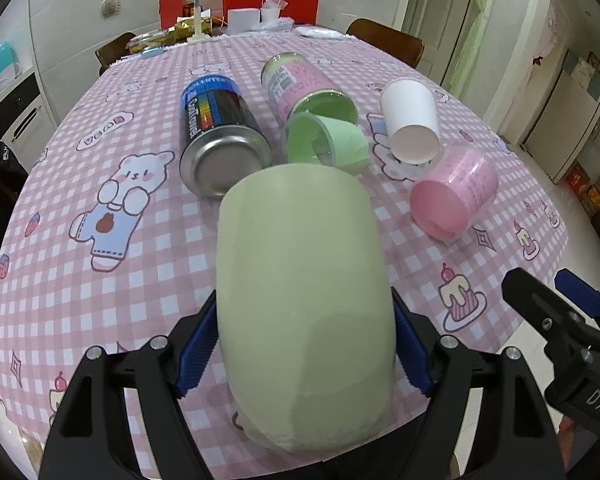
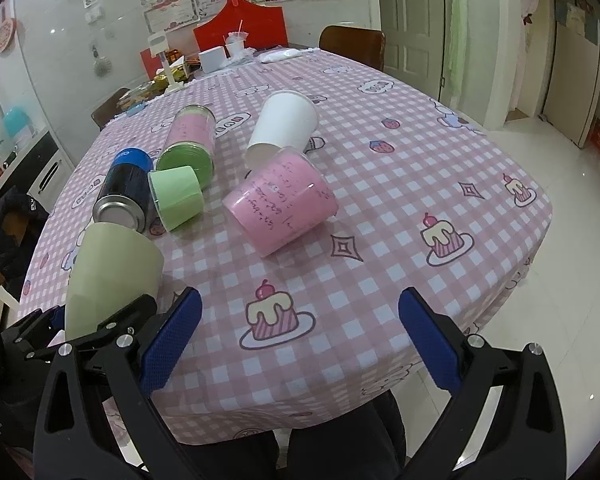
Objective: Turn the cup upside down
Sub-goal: 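Lift the pale green cup with the left gripper and tilt it, then grasp the pale green cup with the right gripper while the left gripper releases it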
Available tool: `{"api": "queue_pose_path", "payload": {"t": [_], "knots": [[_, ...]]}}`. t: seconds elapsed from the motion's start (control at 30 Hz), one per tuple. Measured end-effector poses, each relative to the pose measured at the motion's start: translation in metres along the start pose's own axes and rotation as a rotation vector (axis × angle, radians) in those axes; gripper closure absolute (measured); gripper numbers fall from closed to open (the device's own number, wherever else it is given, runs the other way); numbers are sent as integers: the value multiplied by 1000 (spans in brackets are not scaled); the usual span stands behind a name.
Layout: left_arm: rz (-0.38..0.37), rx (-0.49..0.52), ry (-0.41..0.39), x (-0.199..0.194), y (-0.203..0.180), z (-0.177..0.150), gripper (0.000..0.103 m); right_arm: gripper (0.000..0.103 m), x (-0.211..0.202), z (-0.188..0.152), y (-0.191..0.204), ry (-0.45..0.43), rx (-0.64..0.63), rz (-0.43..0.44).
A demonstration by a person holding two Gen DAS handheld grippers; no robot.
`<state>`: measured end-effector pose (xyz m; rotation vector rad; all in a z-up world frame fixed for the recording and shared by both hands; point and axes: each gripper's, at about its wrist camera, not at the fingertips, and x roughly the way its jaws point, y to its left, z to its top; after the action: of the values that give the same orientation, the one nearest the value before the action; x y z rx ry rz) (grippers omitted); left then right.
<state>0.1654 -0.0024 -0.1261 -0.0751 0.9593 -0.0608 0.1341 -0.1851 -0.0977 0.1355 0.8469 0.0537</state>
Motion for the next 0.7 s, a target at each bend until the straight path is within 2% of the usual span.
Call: {"api": "queue_pose_path", "payload": {"t": [0.23, 0.47, 0.7], "knots": [[-17, -19, -18, -5, 3, 2, 25, 8, -3, 2, -4, -10, 15, 2], [-17, 6, -77, -24, 0, 10, 25, 8, -14, 6, -6, -38, 34, 10], [-4, 6, -138, -50, 12, 19, 25, 8, -25, 12, 11, -60, 24, 69]]}}
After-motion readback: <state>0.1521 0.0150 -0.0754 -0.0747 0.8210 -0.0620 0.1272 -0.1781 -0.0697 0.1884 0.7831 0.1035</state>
